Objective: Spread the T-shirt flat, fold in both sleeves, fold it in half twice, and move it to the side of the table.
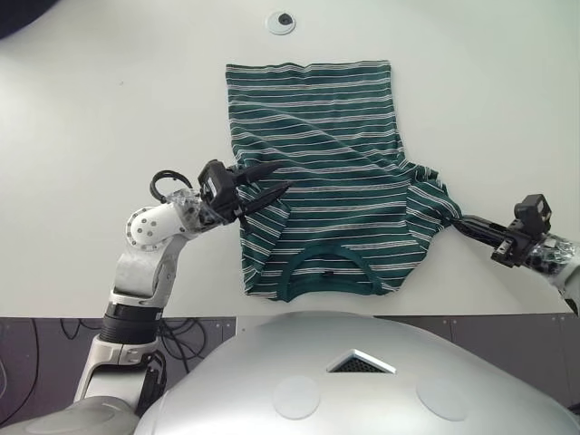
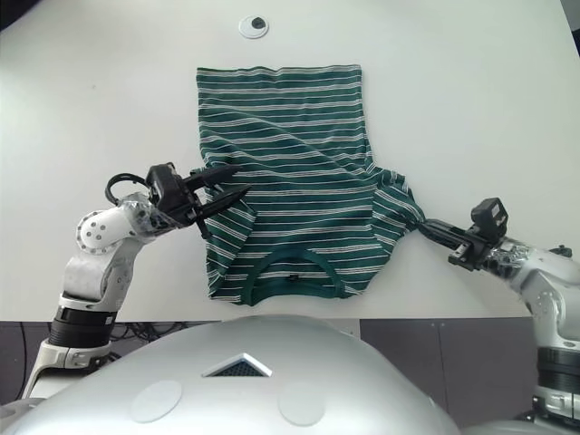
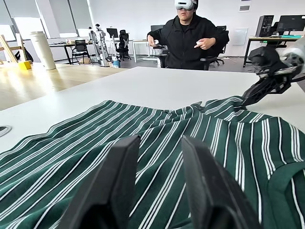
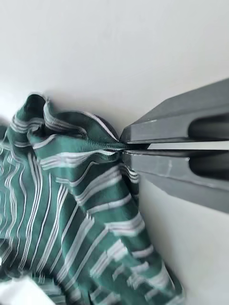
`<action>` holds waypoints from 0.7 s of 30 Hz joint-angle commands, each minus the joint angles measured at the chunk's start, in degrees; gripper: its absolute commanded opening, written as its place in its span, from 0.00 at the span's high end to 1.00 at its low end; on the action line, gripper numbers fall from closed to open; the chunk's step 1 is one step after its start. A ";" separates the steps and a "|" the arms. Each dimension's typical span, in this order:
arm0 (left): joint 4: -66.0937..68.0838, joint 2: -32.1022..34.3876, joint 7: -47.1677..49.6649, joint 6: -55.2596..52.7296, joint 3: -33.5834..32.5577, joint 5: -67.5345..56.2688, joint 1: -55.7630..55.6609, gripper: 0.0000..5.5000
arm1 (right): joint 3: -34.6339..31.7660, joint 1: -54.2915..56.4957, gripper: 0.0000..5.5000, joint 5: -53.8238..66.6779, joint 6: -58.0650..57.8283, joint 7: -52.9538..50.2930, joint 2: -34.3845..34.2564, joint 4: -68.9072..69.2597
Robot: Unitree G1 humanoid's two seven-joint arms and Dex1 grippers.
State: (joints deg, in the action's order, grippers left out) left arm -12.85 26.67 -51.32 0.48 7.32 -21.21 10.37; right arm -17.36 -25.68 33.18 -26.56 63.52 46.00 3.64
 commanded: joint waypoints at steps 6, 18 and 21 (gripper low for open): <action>1.07 0.62 -0.57 0.67 0.13 1.23 -0.89 0.72 | -5.28 0.92 1.00 6.70 -4.12 4.58 1.11 5.78; 0.68 0.62 -1.00 0.47 0.32 1.26 -1.34 0.72 | 9.62 11.89 1.00 6.03 -8.88 -3.45 -4.80 16.41; 0.52 0.71 -1.12 0.60 0.14 1.21 -1.32 0.72 | 15.81 15.88 1.00 3.29 -8.89 -6.13 -7.56 14.55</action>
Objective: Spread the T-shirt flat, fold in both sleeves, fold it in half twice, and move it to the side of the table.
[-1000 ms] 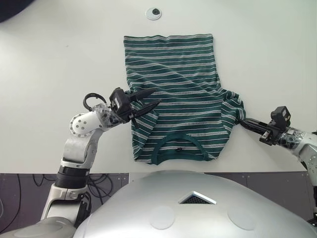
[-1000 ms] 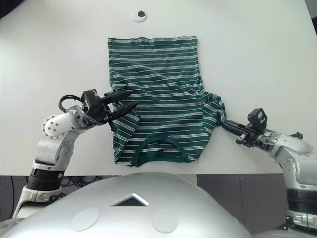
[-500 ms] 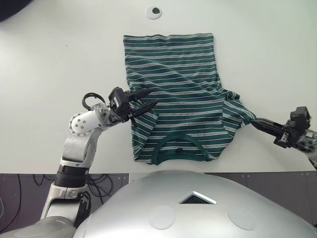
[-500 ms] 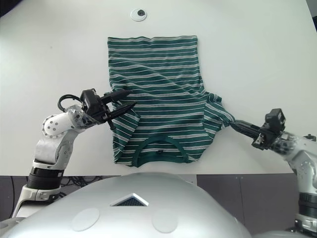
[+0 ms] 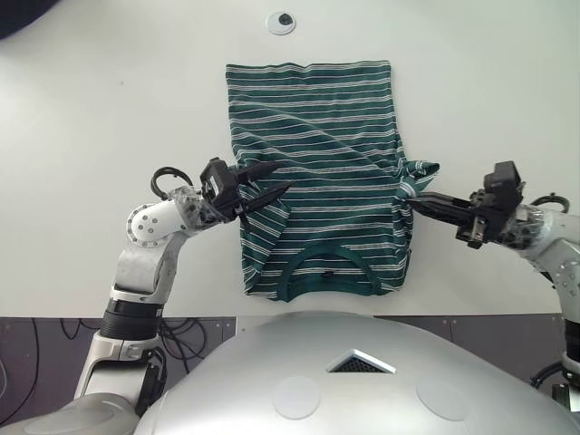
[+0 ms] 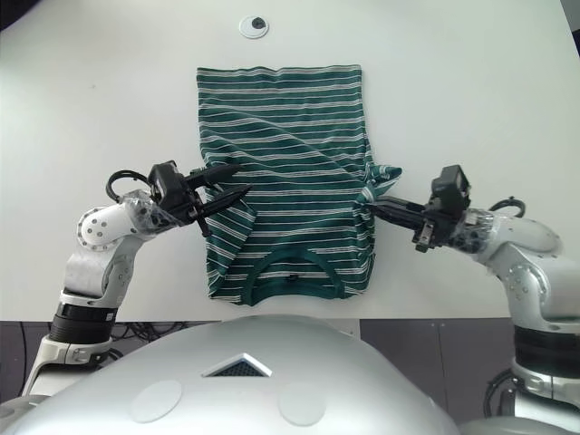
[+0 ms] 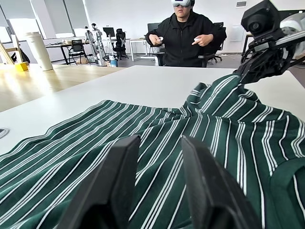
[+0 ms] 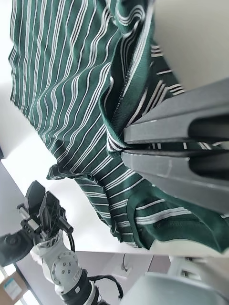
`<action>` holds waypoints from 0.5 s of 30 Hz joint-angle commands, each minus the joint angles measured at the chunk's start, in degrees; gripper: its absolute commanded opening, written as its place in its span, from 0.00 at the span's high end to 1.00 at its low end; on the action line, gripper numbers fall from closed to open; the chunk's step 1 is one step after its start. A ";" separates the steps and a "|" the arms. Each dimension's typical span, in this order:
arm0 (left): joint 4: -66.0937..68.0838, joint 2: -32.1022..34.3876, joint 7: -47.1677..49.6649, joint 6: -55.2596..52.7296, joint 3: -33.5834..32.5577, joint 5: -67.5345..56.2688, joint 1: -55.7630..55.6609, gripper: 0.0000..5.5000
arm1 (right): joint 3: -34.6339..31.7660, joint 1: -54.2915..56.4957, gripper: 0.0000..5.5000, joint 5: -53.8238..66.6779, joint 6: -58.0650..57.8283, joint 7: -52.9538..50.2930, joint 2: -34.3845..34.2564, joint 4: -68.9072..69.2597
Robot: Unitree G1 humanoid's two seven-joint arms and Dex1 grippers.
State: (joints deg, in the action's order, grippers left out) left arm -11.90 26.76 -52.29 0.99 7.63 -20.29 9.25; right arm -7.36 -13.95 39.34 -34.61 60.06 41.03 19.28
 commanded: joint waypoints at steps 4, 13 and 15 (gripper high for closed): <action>-0.30 1.20 -0.75 0.19 -0.64 0.10 -0.39 0.72 | 11.57 7.36 1.00 -6.01 -0.72 -5.20 -5.51 -3.98; 0.67 6.07 -1.63 7.88 -4.90 4.70 3.83 0.72 | 8.63 5.91 0.86 -3.39 -0.20 -4.38 -6.13 -4.42; 1.07 9.18 -4.19 14.36 -7.84 5.47 7.66 0.72 | 4.27 2.40 0.86 -0.32 0.59 -1.47 -4.15 -2.07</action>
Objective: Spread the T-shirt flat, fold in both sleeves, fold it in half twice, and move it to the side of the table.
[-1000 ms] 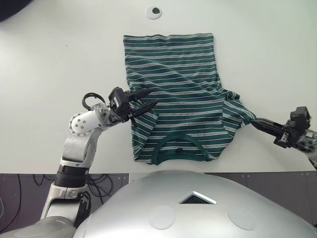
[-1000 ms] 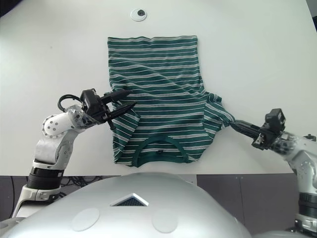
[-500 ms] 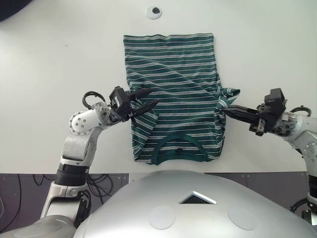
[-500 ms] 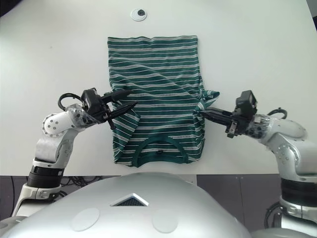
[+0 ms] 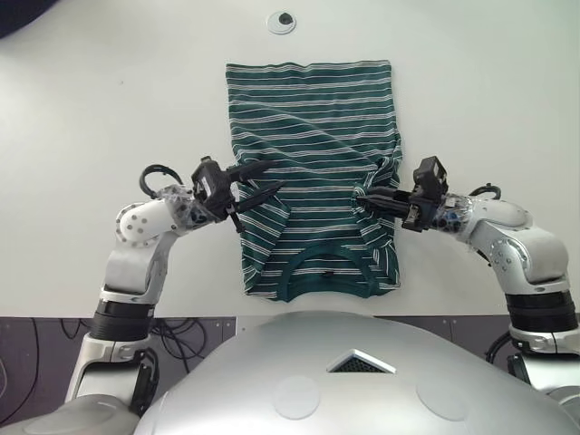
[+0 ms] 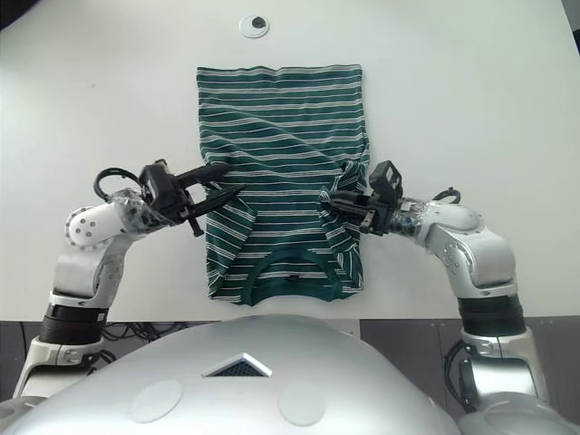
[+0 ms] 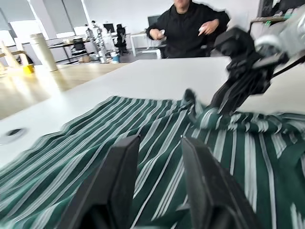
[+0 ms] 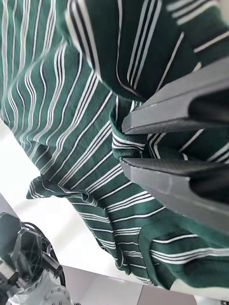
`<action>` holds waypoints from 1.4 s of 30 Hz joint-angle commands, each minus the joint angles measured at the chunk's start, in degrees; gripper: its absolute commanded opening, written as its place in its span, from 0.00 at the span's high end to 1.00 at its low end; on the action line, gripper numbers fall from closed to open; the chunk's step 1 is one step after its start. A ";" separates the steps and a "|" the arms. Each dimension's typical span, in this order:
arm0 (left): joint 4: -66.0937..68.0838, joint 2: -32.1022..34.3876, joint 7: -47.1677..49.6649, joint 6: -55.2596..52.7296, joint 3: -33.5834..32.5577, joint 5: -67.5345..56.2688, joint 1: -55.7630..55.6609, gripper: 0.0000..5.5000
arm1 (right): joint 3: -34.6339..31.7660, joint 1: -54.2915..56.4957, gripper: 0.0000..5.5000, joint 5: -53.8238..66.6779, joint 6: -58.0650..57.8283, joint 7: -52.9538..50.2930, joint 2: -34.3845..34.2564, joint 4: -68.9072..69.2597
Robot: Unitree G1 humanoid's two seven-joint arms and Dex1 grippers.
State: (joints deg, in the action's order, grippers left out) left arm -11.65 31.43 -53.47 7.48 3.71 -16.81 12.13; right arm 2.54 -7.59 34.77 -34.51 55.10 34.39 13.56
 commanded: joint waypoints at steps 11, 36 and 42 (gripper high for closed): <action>19.42 18.62 -3.79 49.37 -8.22 25.74 16.84 0.59 | -10.52 -26.64 0.80 -20.18 44.50 14.86 8.12 -3.96; 24.39 15.01 17.55 62.04 12.40 47.20 10.11 0.68 | 6.39 -25.25 0.77 -41.49 76.58 -2.60 10.69 -11.71; 20.45 15.52 22.99 63.50 9.17 61.06 7.31 0.77 | 7.66 -24.78 0.94 -40.72 75.95 -3.37 12.07 -11.94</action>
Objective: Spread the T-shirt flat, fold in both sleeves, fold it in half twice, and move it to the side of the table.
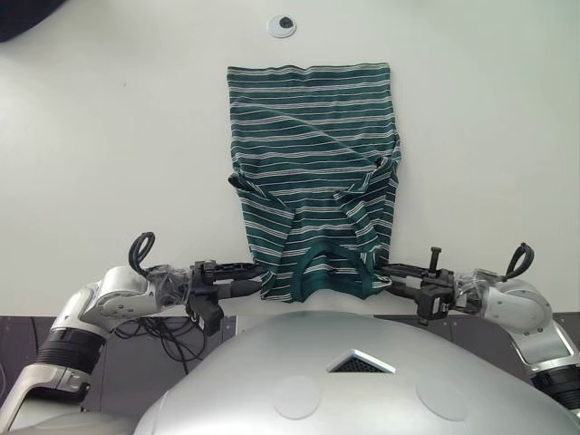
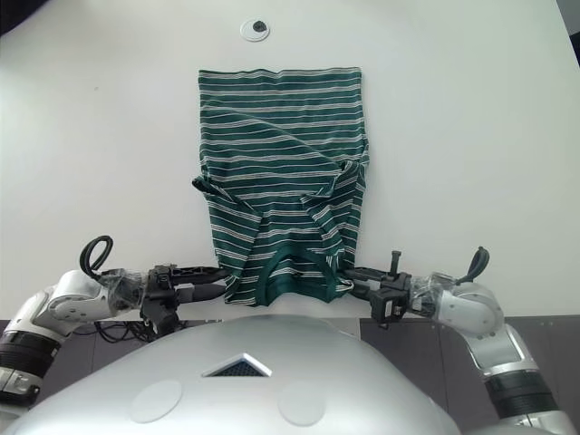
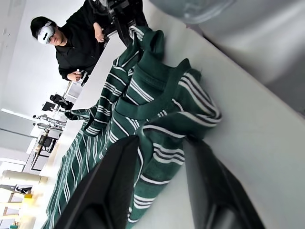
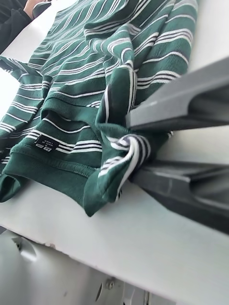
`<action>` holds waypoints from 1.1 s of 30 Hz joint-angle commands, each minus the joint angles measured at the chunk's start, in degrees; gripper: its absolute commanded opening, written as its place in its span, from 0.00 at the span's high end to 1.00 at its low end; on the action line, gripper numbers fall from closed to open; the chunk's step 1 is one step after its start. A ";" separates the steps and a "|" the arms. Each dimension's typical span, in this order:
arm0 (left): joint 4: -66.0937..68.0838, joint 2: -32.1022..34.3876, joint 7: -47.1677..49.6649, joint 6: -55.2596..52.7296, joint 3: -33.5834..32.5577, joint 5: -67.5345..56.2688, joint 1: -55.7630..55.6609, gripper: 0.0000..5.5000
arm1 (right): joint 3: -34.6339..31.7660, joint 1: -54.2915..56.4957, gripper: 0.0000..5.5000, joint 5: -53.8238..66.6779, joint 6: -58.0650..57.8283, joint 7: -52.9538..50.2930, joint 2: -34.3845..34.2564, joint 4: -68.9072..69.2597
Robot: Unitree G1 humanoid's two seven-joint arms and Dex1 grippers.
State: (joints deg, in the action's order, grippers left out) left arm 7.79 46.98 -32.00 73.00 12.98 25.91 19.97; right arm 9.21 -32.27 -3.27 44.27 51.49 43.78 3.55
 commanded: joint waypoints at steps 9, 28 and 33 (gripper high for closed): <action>-0.95 0.65 6.84 -1.14 1.02 24.65 -1.35 0.92 | 1.24 -0.09 1.00 -1.53 -3.47 0.14 3.17 -1.57; -4.61 10.78 5.05 -7.57 4.31 10.79 2.18 0.84 | 1.79 0.05 1.00 0.65 -5.46 0.23 4.86 -1.95; -8.25 11.99 0.89 -12.08 8.29 6.14 3.02 0.72 | 2.29 0.61 1.00 -0.15 -5.55 -0.27 4.83 -2.69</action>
State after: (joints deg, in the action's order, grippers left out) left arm -1.37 57.55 -26.30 64.75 18.90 29.65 21.17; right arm 11.17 -31.41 -0.47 41.24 50.87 47.01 3.21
